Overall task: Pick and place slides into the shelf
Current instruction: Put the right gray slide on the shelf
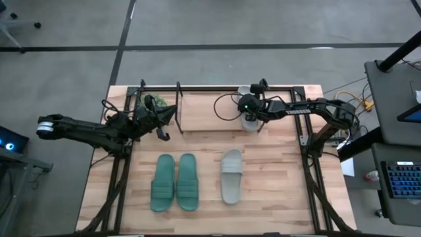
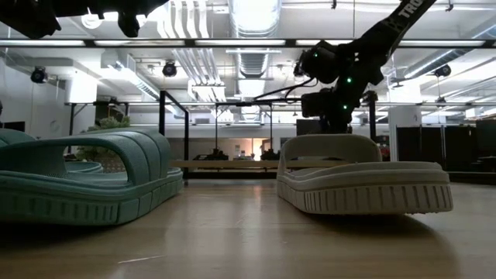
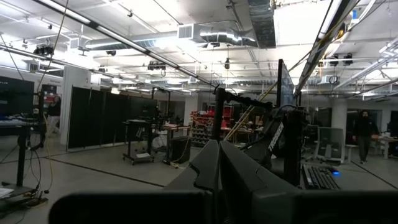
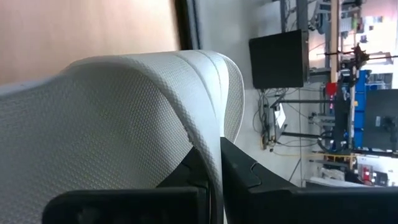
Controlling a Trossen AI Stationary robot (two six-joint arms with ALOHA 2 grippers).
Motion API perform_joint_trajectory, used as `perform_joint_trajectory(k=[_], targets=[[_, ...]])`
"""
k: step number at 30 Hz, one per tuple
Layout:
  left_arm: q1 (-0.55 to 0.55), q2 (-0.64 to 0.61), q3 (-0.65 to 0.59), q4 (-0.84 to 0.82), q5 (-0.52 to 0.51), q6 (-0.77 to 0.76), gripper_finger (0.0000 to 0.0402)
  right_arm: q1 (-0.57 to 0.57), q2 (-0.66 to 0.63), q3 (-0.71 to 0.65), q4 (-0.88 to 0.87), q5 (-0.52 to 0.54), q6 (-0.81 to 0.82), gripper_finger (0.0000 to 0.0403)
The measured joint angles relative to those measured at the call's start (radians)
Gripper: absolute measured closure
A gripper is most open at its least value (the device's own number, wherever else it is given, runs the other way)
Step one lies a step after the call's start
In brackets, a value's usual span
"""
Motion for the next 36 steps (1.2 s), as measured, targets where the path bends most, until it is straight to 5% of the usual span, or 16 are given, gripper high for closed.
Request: perform_joint_trajectory(k=[12, 36], targets=[[0.000, 0.000, 0.000, 0.000, 0.000, 0.000, 0.0402, 0.000, 0.000, -0.006, 0.022, -0.024, 0.003, 0.0379], [0.000, 0.000, 0.000, 0.000, 0.000, 0.000, 0.0402, 0.002, -0.013, 0.004, -0.035, -0.003, 0.004, 0.0246]])
